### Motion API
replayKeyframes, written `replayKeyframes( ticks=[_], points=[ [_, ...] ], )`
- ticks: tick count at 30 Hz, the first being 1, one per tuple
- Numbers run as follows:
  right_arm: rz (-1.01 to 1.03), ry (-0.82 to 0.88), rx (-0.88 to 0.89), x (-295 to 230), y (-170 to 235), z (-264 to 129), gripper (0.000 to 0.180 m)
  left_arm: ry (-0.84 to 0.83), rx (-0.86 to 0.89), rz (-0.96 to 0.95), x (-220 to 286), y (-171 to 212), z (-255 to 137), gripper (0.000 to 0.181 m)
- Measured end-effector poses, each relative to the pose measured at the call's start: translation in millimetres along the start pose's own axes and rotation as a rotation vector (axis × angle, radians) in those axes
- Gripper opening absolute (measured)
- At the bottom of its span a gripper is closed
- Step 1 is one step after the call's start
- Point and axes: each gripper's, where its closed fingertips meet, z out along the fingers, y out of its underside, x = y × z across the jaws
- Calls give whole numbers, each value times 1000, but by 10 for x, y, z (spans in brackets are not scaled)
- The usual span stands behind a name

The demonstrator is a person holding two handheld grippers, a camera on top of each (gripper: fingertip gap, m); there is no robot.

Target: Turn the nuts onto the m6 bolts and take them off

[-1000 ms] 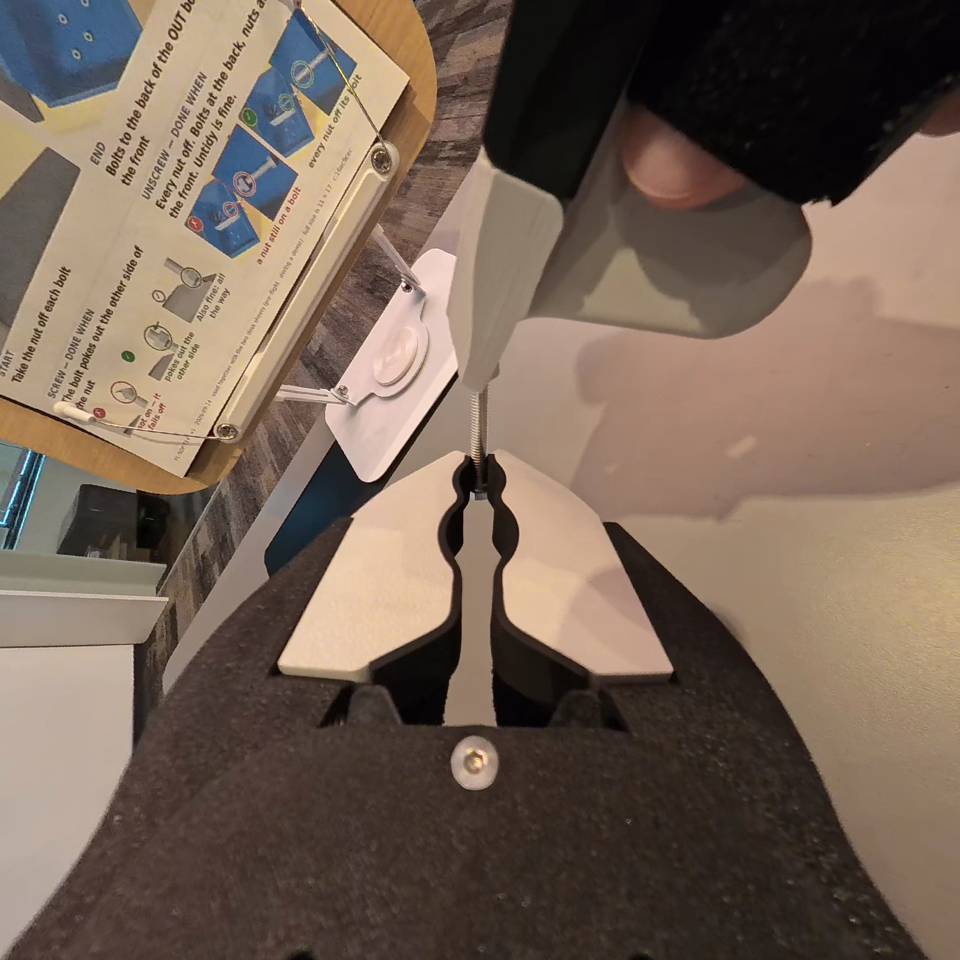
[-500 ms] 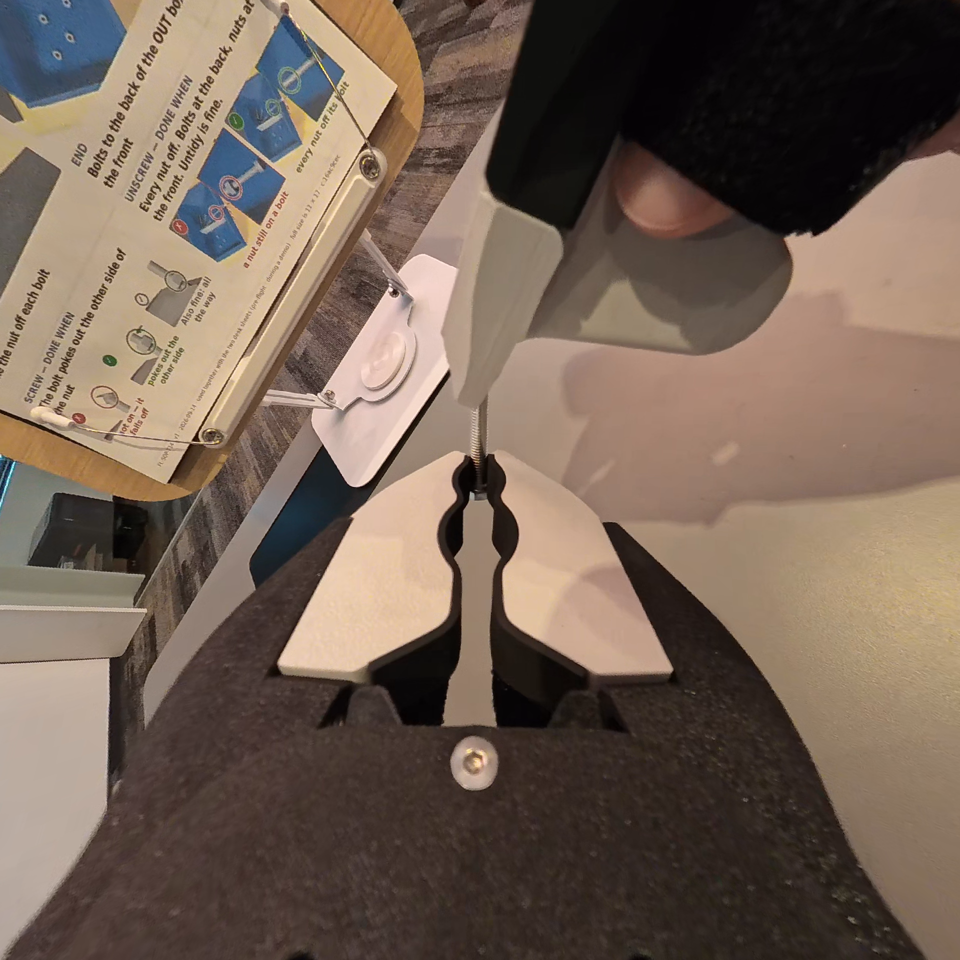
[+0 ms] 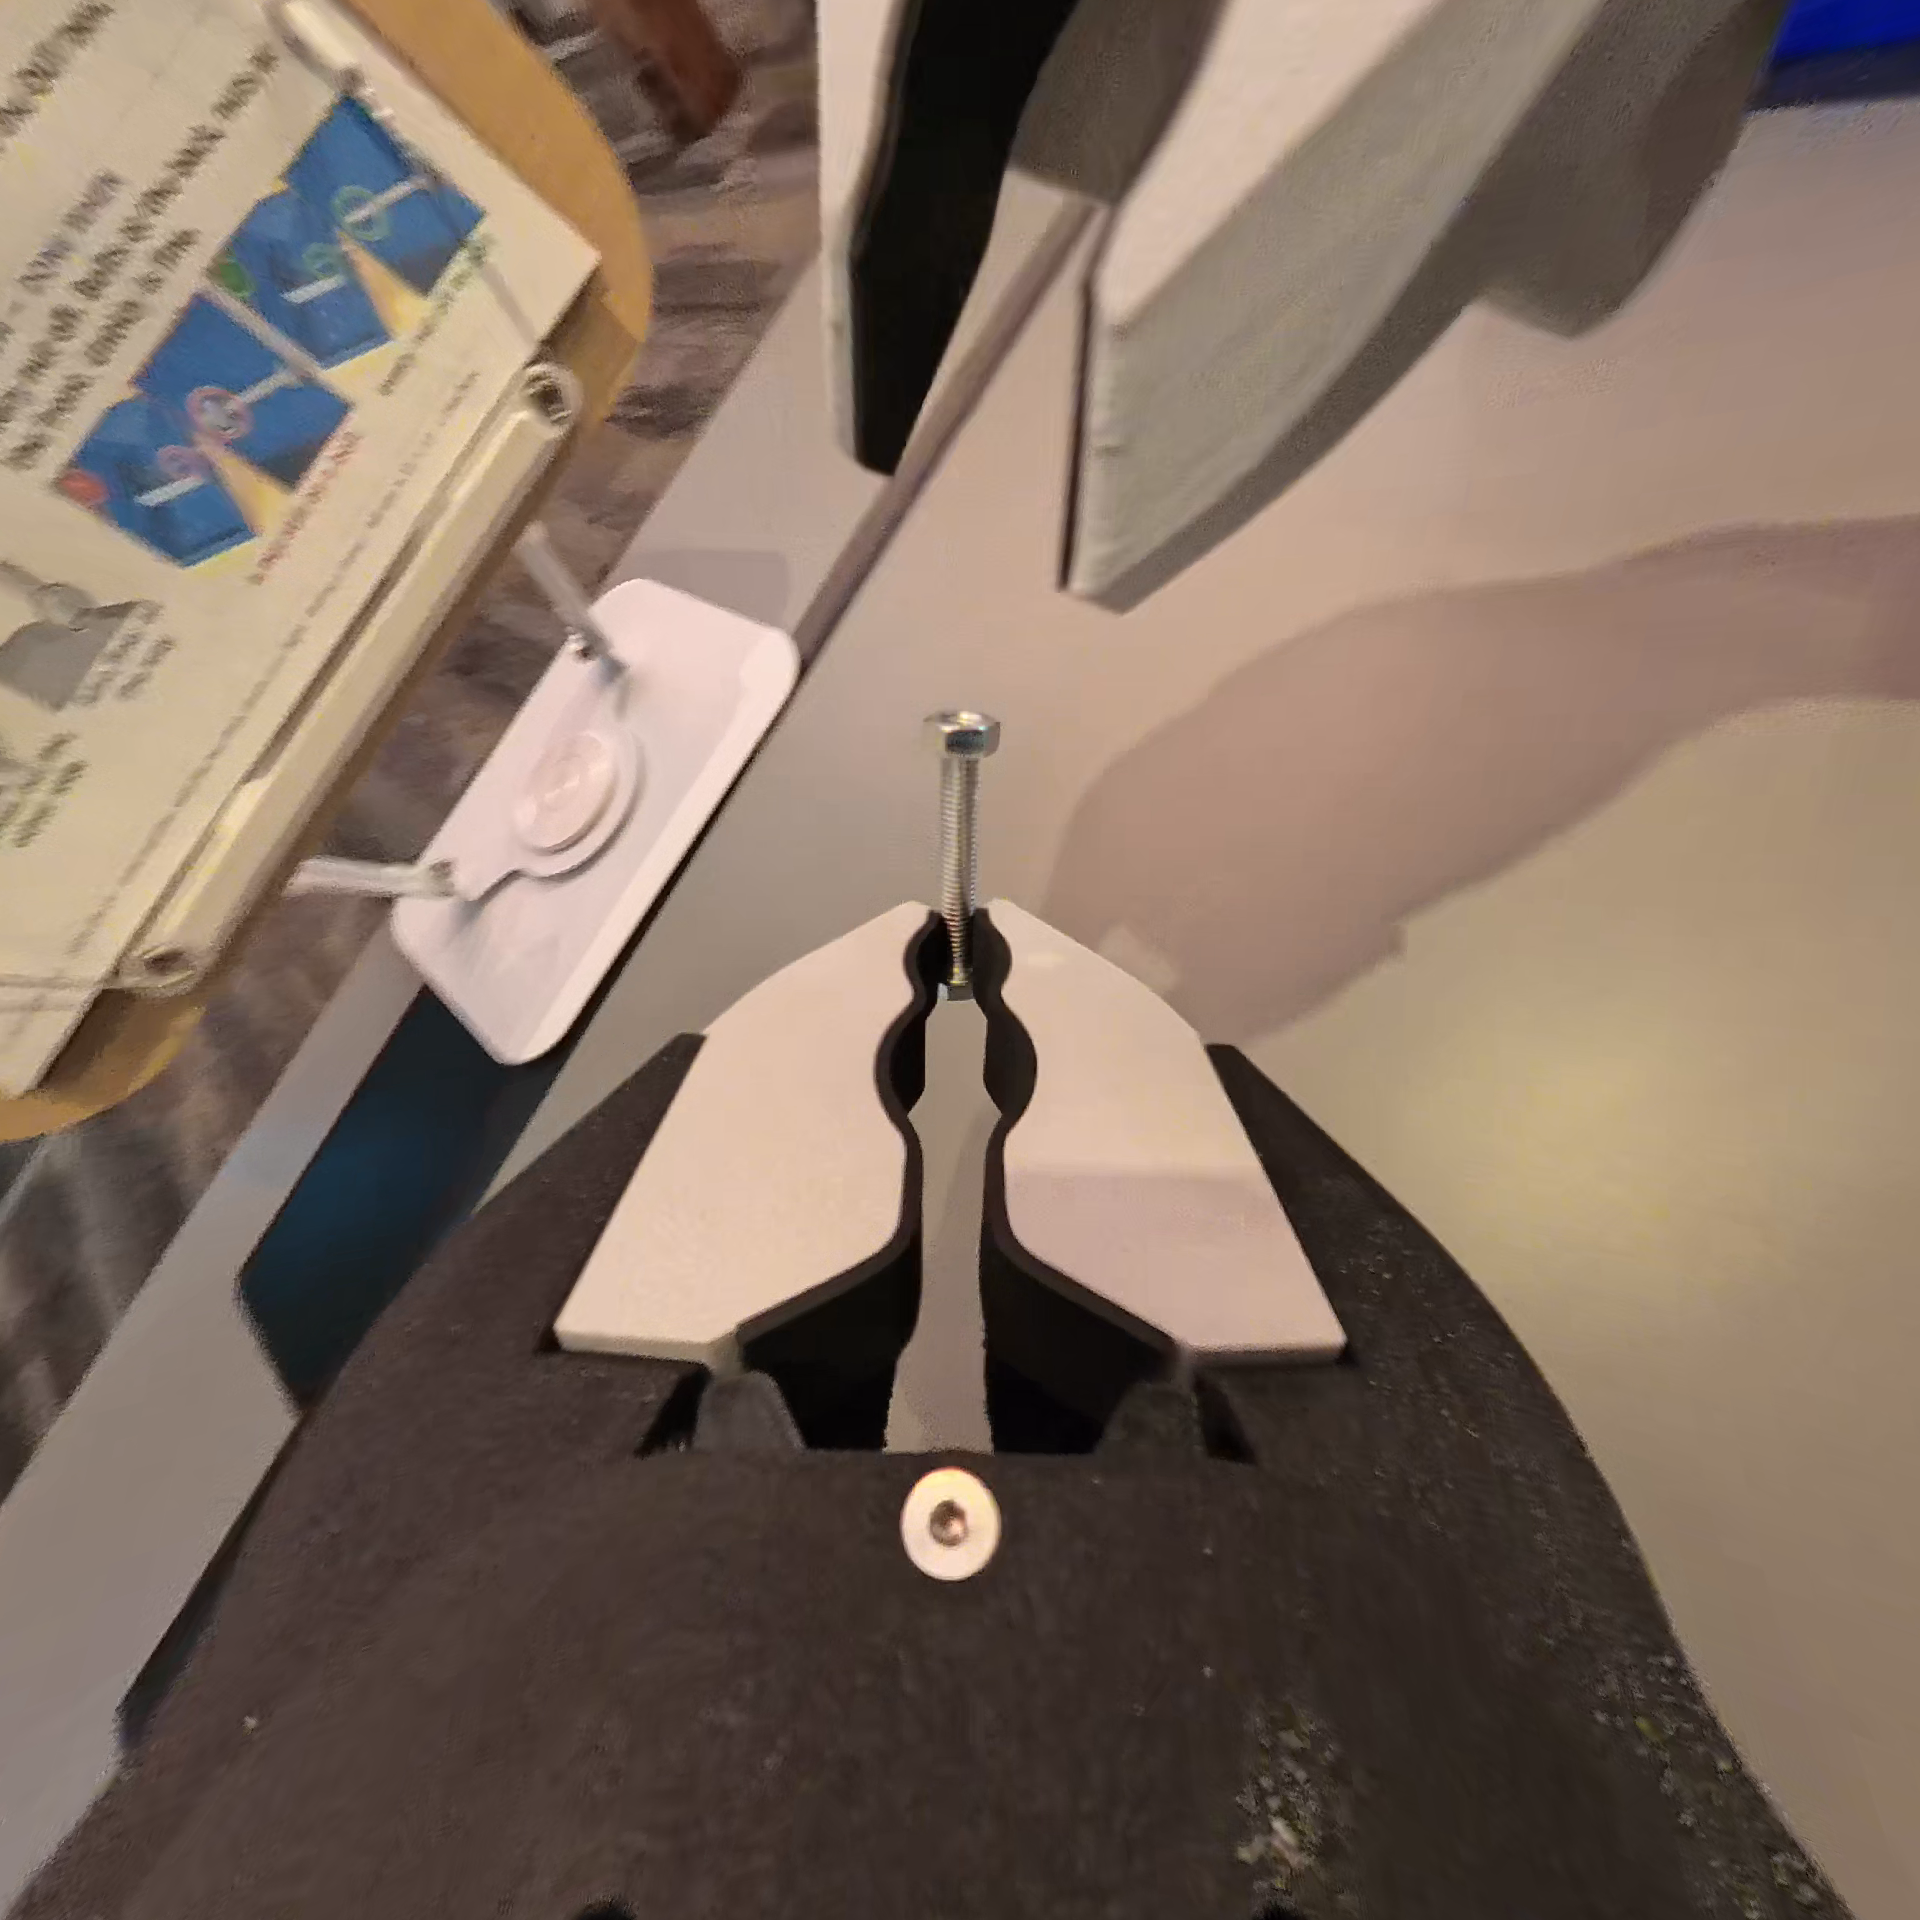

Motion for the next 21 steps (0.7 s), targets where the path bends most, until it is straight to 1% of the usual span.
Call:
replayKeyframes(
  ticks=[2,4,8,13,21],
  points=[
    [-172,-19,-32,-113,79,-48,22,88,23,-23,86,-19,-26,5],
    [-251,-46,-57,-183,157,-50,21,167,19,-29,168,-6,-59,5],
    [-266,-109,-31,-254,183,-25,21,263,40,-38,271,-43,-146,5],
    [-298,-134,-11,-300,187,-43,21,360,79,-24,397,-117,-267,5],
    [-253,-154,-23,-327,175,7,21,331,75,-15,368,-127,-274,5]
  ],
)
